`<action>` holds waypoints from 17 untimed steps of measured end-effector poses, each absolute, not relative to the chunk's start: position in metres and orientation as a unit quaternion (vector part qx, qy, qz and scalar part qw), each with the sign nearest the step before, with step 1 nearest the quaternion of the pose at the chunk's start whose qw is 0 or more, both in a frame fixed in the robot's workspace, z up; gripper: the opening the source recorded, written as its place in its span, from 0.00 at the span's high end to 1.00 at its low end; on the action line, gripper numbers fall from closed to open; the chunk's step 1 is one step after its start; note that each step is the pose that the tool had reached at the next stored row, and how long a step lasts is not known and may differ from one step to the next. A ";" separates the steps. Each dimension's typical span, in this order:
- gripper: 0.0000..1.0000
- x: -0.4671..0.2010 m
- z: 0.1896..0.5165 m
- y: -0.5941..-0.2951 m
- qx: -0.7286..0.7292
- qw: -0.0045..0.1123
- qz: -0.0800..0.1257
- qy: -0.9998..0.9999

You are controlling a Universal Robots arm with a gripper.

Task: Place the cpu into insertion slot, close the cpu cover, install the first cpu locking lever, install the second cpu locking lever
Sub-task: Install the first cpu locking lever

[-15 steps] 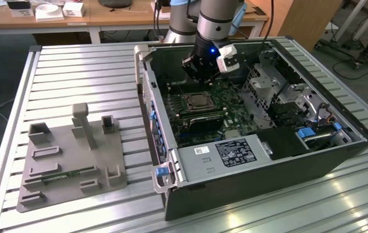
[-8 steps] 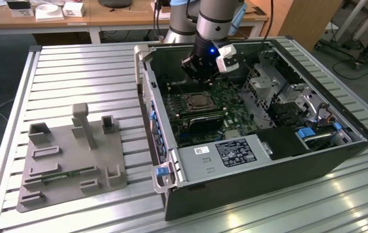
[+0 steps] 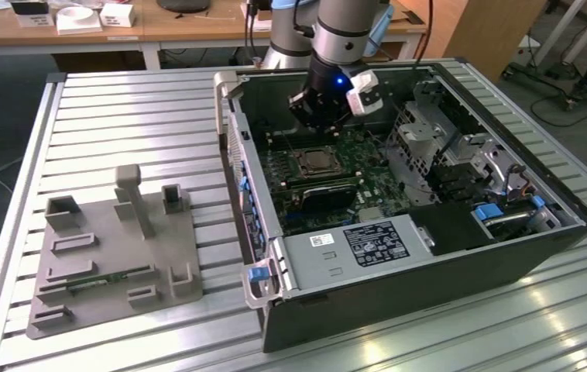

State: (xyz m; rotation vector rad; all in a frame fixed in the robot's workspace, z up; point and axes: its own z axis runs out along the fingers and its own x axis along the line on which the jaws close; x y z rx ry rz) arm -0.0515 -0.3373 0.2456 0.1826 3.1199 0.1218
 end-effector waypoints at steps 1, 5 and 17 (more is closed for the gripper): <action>0.90 -0.053 0.246 -0.337 0.056 0.007 0.040 0.998; 0.90 -0.062 0.245 -0.337 0.054 0.007 0.043 0.998; 0.90 -0.079 0.244 -0.337 0.018 0.005 0.044 0.999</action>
